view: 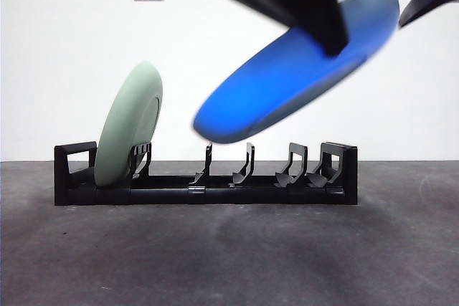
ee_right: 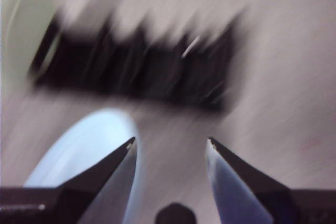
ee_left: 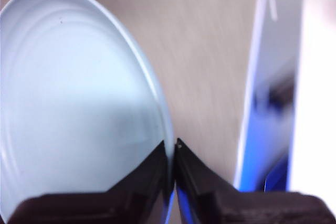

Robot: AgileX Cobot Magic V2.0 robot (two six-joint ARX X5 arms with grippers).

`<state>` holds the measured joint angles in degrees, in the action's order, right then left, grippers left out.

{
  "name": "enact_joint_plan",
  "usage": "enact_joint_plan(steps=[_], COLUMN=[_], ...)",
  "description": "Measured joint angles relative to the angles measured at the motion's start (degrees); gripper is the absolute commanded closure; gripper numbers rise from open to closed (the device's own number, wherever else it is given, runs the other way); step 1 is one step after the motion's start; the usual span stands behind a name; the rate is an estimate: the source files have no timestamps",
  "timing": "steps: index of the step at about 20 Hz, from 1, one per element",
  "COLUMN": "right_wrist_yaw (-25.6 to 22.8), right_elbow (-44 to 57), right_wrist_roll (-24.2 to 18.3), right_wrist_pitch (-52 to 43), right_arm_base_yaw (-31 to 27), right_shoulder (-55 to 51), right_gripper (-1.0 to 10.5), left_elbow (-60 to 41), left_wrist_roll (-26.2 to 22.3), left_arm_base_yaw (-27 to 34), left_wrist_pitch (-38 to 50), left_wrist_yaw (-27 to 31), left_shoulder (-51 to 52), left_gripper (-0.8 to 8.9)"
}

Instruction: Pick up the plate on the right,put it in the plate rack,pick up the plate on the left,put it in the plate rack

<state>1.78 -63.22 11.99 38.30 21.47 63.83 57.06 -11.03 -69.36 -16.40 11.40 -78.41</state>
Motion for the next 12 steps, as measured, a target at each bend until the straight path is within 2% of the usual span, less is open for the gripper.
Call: enact_joint_plan(steps=[2, 4, 12], right_wrist_yaw=[-3.19, -5.16, -6.49], right_elbow=[0.0, 0.0, 0.0], right_wrist_roll=[0.0, -0.02, -0.02], right_wrist_pitch=[-2.05, -3.02, -2.78], right_arm_base_yaw=[-0.63, -1.38, -3.76], right_shoulder=[-2.75, -4.57, -5.57], right_gripper=[7.3, 7.3, 7.3], left_elbow=[0.0, 0.0, 0.0], left_wrist_roll=[4.5, 9.18, 29.22], left_arm_base_yaw=[2.75, 7.5, 30.4], left_wrist_pitch=[6.12, 11.74, 32.52], left_wrist_yaw=[-0.94, -4.76, -27.74], left_shoulder=[0.0, 0.0, -0.81], left_gripper=[8.22, 8.22, 8.23])
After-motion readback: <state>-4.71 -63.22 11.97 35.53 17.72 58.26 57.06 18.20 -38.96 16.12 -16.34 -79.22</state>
